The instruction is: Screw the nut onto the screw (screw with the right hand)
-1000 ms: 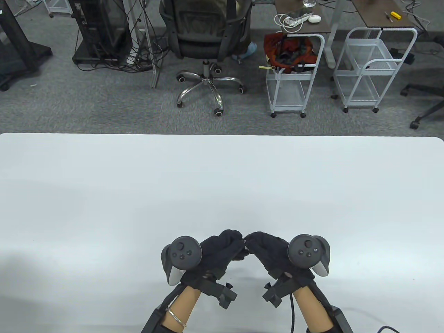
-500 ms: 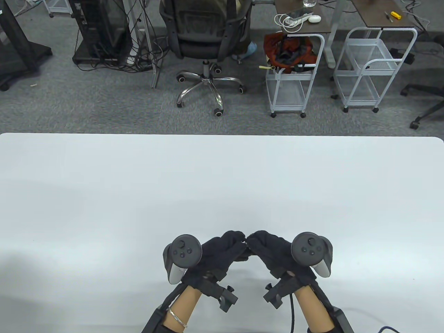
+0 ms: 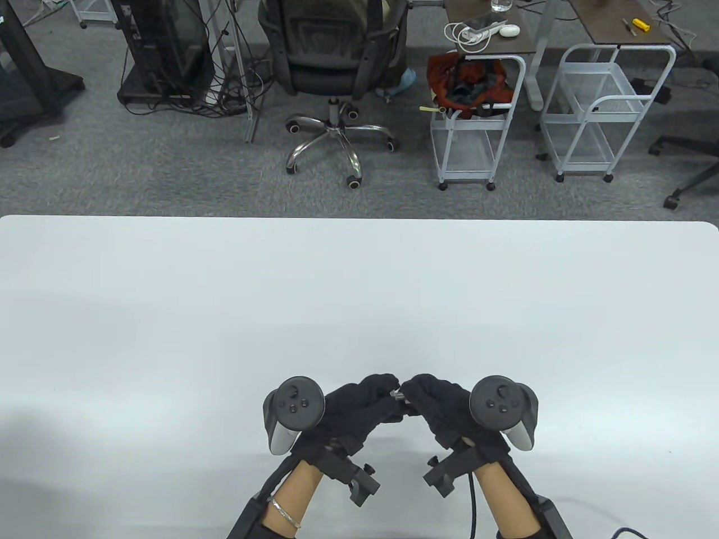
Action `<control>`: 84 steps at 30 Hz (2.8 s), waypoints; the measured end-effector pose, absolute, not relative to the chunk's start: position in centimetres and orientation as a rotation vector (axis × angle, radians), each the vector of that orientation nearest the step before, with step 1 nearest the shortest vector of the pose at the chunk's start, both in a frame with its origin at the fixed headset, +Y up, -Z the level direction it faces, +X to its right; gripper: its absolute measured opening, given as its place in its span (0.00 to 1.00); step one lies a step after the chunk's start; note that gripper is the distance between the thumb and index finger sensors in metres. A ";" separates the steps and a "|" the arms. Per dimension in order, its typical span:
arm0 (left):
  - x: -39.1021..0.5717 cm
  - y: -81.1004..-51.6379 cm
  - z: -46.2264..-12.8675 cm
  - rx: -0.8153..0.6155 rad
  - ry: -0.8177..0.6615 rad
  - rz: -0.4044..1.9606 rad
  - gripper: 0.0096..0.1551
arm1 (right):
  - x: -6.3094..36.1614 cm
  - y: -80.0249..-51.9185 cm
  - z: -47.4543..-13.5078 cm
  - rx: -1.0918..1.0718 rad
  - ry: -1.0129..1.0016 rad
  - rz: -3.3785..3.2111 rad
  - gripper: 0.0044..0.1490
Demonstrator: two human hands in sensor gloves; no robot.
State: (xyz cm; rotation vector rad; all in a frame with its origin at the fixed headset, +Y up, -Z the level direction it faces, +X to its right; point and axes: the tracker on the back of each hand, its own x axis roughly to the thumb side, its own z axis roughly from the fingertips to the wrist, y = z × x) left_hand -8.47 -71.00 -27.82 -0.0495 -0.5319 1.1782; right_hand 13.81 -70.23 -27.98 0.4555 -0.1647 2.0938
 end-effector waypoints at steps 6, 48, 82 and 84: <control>-8.5 -70.9 -27.8 -0.031 -0.523 1.175 0.28 | 14.1 -69.9 -28.2 0.570 0.169 2.070 0.33; -8.8 -70.5 -27.5 0.069 -0.498 1.080 0.25 | 14.1 -69.6 -28.1 0.580 0.162 2.046 0.31; -8.7 -70.2 -27.3 0.115 -0.493 1.080 0.23 | 14.1 -69.4 -27.8 0.511 -0.081 2.115 0.29; -8.6 -70.3 -27.2 0.103 -0.494 1.095 0.22 | 14.0 -69.5 -27.7 0.470 -0.156 2.105 0.28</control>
